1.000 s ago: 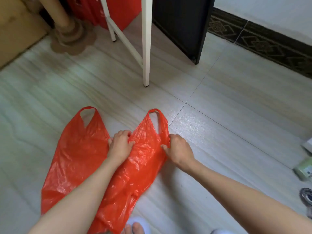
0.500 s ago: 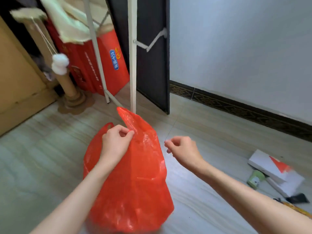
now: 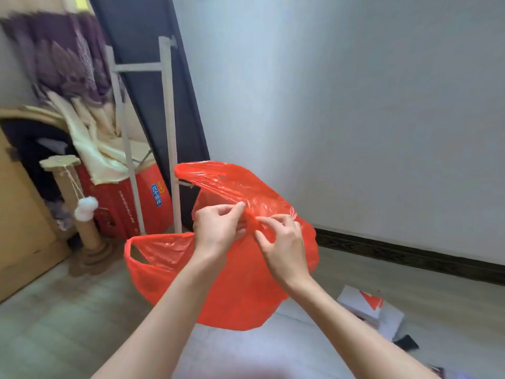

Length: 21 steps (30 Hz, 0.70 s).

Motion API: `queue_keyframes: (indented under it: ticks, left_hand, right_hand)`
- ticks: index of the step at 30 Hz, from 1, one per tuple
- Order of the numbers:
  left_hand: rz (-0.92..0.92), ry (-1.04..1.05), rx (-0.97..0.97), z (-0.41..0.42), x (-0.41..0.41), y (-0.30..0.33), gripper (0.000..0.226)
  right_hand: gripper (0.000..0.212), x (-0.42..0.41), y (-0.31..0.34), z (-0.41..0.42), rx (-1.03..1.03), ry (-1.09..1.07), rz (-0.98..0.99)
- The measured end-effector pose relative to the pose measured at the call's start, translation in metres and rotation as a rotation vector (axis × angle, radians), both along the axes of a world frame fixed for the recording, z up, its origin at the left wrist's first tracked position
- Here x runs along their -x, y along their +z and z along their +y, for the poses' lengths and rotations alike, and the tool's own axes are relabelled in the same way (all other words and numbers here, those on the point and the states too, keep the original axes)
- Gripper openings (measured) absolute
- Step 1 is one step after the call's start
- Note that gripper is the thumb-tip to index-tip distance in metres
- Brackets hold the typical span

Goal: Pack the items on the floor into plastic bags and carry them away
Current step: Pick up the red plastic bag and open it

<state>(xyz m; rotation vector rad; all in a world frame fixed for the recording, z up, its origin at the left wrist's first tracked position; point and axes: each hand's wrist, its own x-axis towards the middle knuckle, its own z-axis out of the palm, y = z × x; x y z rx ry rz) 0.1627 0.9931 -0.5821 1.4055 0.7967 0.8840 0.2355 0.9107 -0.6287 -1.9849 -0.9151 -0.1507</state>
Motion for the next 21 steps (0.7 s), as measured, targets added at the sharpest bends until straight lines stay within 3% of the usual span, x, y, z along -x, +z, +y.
queue_keyframes:
  ticks: [2, 5, 7, 10, 12, 17, 21]
  left_hand:
    - [0.029, -0.011, -0.131, -0.009, 0.005, 0.008, 0.021]
    - [0.313, 0.152, -0.827, -0.013, 0.020, 0.006, 0.018]
    - [0.343, 0.192, -1.200, -0.009, 0.027, 0.000, 0.022]
    - [0.455, 0.026, -1.411, 0.010, 0.021, -0.014, 0.042]
    - [0.528, -0.098, -1.375, 0.018, 0.016, -0.025, 0.039]
    - [0.454, -0.306, -0.949, 0.019, 0.015, -0.060, 0.024]
    - [0.431, -0.291, -0.734, 0.021, 0.017, -0.067, 0.015]
  right_hand:
    - [0.018, -0.005, 0.005, -0.004, -0.102, -0.007, 0.050]
    - [0.017, -0.014, 0.004, -0.007, -0.138, 0.023, 0.096]
    - [0.016, -0.019, 0.002, -0.007, -0.138, 0.068, 0.118]
    - [0.015, -0.025, -0.002, -0.007, -0.104, 0.144, 0.111]
    - [0.014, -0.029, -0.008, -0.008, -0.091, 0.188, 0.122]
    - [0.013, -0.038, -0.033, -0.018, 0.039, 0.287, 0.220]
    - [0.011, -0.044, -0.046, -0.015, 0.211, 0.201, 0.238]
